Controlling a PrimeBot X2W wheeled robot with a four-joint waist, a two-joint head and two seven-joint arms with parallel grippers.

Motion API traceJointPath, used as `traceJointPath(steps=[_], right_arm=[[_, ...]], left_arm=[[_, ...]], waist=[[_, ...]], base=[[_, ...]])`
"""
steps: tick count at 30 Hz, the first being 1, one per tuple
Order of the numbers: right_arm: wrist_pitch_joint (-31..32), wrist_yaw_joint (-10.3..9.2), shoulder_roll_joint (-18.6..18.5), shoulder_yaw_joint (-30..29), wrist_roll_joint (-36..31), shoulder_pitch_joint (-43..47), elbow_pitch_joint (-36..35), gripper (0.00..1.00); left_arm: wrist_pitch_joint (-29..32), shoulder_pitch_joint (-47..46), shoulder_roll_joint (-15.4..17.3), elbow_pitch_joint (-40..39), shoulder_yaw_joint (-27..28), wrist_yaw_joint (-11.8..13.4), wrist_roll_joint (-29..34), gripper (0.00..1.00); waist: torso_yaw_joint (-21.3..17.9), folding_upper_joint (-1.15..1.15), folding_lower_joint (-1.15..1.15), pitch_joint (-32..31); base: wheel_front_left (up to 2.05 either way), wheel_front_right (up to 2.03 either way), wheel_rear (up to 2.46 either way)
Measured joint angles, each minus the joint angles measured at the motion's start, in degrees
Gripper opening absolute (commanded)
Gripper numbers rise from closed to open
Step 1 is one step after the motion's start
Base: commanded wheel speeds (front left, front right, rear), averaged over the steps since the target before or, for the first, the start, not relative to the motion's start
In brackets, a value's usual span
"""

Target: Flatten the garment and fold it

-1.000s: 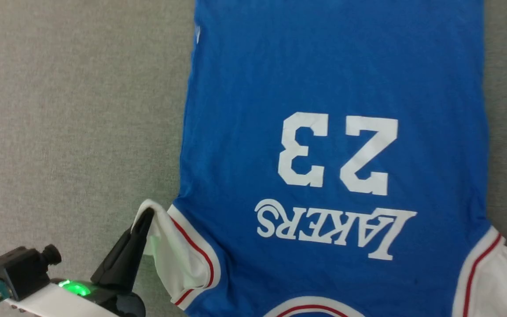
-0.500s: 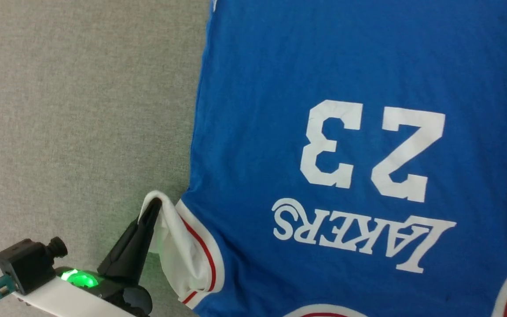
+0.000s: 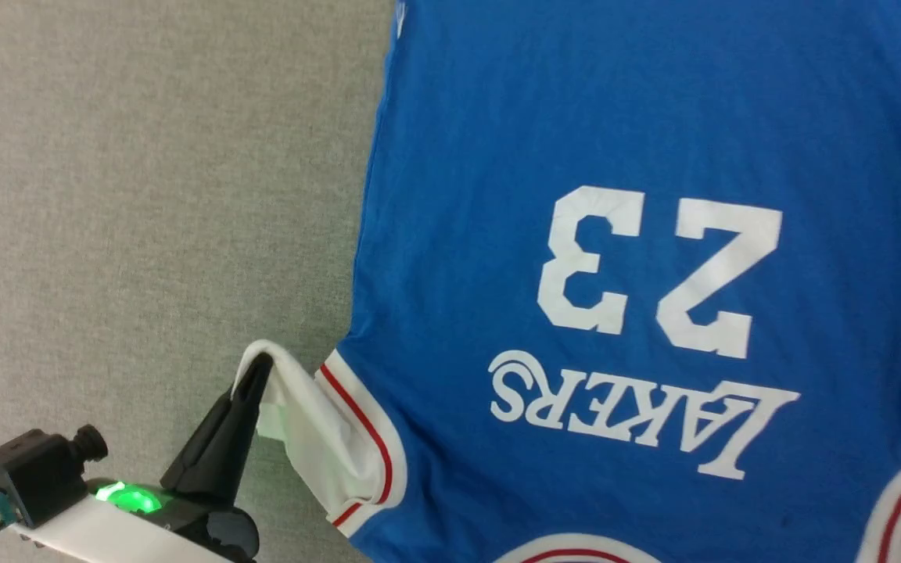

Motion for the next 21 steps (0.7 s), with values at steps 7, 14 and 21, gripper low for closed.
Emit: traceJointPath(steps=[7, 14, 21], right_arm=[[0.31, 0.00, -2.20, -1.08, 7.92, 15.78, -14.63, 0.00], [0.20, 0.00, 2.25, -14.40, 10.87, 36.69, -26.31, 0.00], [-1.51, 0.00, 9.07, -23.49, 13.58, 58.28, -26.11, 0.00]], left_arm=[[0.13, 2.57, 0.59, -1.02, 1.70, 1.27, 0.00, 0.00], [0.99, 4.71, 1.36, -2.11, 2.99, 2.80, 0.13, 0.00], [1.37, 5.58, 1.66, -2.16, 3.31, 3.23, 0.51, 0.00]], waist=[[-2.74, 0.00, -0.01, -5.38], [-7.94, 0.00, -0.02, -9.42], [-13.06, 0.00, -0.02, -11.91]], base=[[0.00, 0.00, 0.00], [0.00, 0.00, 0.00], [0.00, 0.00, 0.00]])
